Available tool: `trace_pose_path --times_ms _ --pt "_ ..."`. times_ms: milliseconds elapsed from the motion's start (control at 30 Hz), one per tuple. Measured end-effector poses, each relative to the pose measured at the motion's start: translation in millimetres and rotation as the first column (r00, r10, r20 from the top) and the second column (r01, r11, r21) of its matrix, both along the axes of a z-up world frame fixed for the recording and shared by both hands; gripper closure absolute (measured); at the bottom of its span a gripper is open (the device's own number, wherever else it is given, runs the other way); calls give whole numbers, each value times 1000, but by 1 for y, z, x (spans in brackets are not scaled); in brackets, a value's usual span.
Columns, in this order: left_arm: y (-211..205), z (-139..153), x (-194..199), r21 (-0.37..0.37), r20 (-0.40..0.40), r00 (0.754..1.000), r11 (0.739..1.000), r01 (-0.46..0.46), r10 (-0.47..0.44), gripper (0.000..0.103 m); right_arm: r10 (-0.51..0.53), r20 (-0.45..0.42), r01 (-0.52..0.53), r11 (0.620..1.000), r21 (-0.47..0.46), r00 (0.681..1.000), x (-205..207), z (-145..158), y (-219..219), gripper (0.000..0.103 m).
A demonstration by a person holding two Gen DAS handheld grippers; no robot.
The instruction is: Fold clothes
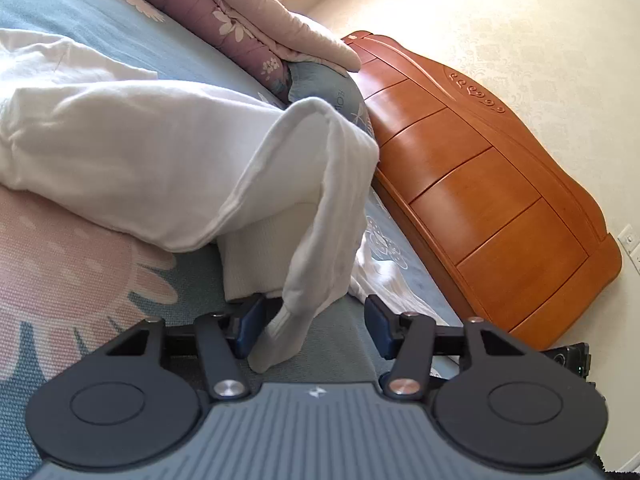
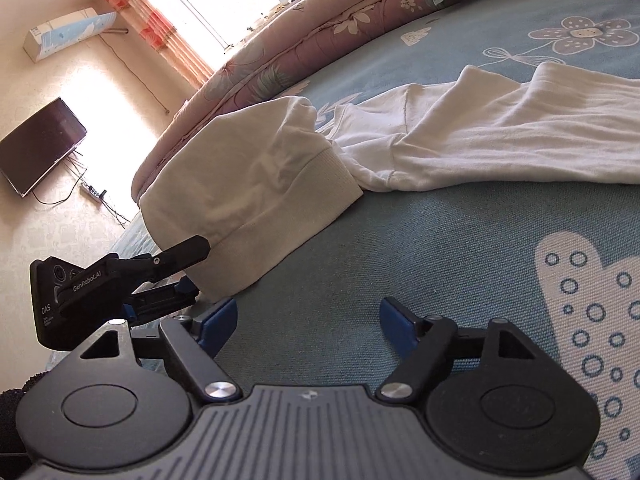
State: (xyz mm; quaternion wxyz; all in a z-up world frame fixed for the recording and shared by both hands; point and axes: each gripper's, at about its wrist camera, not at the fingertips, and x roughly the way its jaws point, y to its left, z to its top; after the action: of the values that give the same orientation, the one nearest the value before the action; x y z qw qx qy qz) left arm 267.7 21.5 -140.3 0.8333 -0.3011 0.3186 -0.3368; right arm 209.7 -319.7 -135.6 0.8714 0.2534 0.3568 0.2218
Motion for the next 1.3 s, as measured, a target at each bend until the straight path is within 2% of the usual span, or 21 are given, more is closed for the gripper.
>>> trace_pose_path --times_ms 100,167,200,233,300,433,633,700,867,967,1067,1133,1167,1200,1300 --pt "0 -1 1 -15 -3 999 999 -36 36 58 7 10 -7 1000 8 1000 -1 -1 0 14" --pt "-2 1 2 -12 7 999 999 -49 49 70 11 16 -11 1000 -3 1000 -1 -1 2 13" --pt "-5 1 3 10 -2 999 999 -50 50 75 14 19 -13 1000 -8 1000 -2 -1 3 13" --pt "-8 0 4 32 -10 999 998 -51 51 86 15 22 -15 1000 -12 1000 -2 0 3 13" --pt "-13 0 4 69 -27 998 996 -51 53 96 10 19 -10 1000 -11 1000 -3 0 4 13" --pt "-3 24 -15 28 9 999 999 -36 36 97 10 13 -9 999 -34 1000 -2 3 6 13" --pt "44 92 -67 25 142 989 999 -42 38 97 37 3 -36 992 -119 999 -8 13 17 13" --pt "61 111 -85 34 174 982 997 -74 67 97 54 -2 -54 989 -141 999 -13 17 20 13" --pt "96 136 -123 -15 189 967 985 -171 171 97 107 -4 -106 978 -182 994 -31 26 29 13" --pt "115 138 -126 -21 181 948 965 -262 261 97 134 14 -129 976 -175 991 -41 33 34 13" --pt "141 125 -106 10 102 927 932 -363 360 97 161 39 -152 974 -165 986 -45 42 40 13" --pt "155 111 -84 65 53 905 903 -424 421 97 172 50 -163 975 -153 984 -43 46 44 13" --pt "160 103 -72 82 24 902 898 -432 432 97 178 48 -169 974 -152 983 -39 47 47 14" --pt "164 94 -61 105 3 892 887 -449 451 97 184 46 -175 973 -153 982 -35 48 49 15" --pt "172 72 -30 177 -39 873 863 -473 486 97 206 40 -195 962 -192 978 -18 47 60 30"
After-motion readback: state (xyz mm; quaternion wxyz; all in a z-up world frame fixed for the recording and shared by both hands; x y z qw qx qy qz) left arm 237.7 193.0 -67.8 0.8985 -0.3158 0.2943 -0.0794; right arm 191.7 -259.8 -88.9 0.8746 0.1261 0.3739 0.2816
